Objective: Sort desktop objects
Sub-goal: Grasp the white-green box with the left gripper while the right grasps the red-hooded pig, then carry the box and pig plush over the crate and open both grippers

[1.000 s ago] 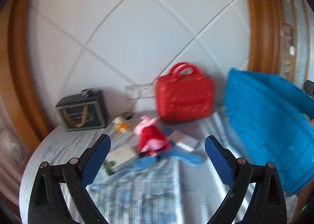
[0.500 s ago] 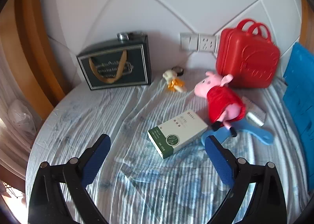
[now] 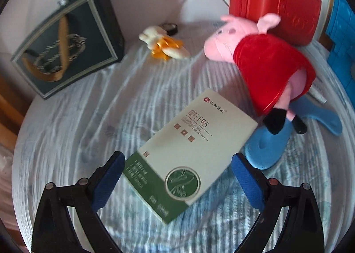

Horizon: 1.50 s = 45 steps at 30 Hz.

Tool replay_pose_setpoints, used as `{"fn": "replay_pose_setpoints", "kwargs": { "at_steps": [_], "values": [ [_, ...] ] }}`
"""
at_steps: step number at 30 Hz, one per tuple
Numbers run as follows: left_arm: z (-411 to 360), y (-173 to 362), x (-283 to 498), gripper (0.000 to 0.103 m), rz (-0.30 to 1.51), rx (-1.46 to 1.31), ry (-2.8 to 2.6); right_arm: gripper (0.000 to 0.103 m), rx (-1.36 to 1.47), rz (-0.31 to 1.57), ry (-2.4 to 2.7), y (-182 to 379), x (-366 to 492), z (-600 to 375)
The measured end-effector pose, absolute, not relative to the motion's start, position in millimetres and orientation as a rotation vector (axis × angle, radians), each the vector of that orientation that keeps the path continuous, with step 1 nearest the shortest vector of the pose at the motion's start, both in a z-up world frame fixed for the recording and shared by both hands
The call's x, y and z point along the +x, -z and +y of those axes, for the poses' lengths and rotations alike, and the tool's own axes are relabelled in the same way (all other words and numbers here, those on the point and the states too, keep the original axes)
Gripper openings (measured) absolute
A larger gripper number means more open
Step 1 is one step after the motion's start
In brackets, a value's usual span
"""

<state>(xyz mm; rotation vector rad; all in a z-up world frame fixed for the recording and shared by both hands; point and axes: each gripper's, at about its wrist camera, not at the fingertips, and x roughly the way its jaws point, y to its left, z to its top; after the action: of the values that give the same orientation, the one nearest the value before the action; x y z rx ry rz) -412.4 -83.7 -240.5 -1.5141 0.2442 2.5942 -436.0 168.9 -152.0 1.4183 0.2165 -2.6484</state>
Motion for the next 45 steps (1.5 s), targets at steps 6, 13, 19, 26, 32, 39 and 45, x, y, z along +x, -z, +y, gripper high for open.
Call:
{"fn": "replay_pose_setpoints", "kwargs": {
  "at_steps": [6, 13, 19, 26, 32, 39, 45],
  "values": [
    [-88, 260, -443, 0.099, 0.272, -1.550, -2.636, 0.103, 1.447, 0.231, 2.562, 167, -478, 138],
    [-124, 269, -481, 0.090, -0.098, -1.651, -2.679, 0.103, 1.557, 0.203, 2.459, 196, -525, 106],
    [-118, 271, -487, 0.079, -0.079, -1.722, -2.667, 0.103, 1.667, 0.247, 2.392, 222, -555, 87],
    [-118, 268, -474, 0.076, -0.091, -1.721, -2.641, 0.103, 1.746, 0.249, 2.316, 245, -565, 77],
    [-123, 247, -454, 0.076, -0.058, -1.640, -2.716, 0.086, 1.715, 0.241, 2.310, 255, -557, 72],
    [-111, 206, -428, 0.076, -0.055, -1.516, -2.838, 0.078, 1.551, 0.150, 2.384, 227, -525, 79],
    [-100, 152, -380, 0.076, -0.100, -1.358, -2.936, 0.078, 1.337, 0.127, 2.506, 173, -469, 90]
  ]
}}
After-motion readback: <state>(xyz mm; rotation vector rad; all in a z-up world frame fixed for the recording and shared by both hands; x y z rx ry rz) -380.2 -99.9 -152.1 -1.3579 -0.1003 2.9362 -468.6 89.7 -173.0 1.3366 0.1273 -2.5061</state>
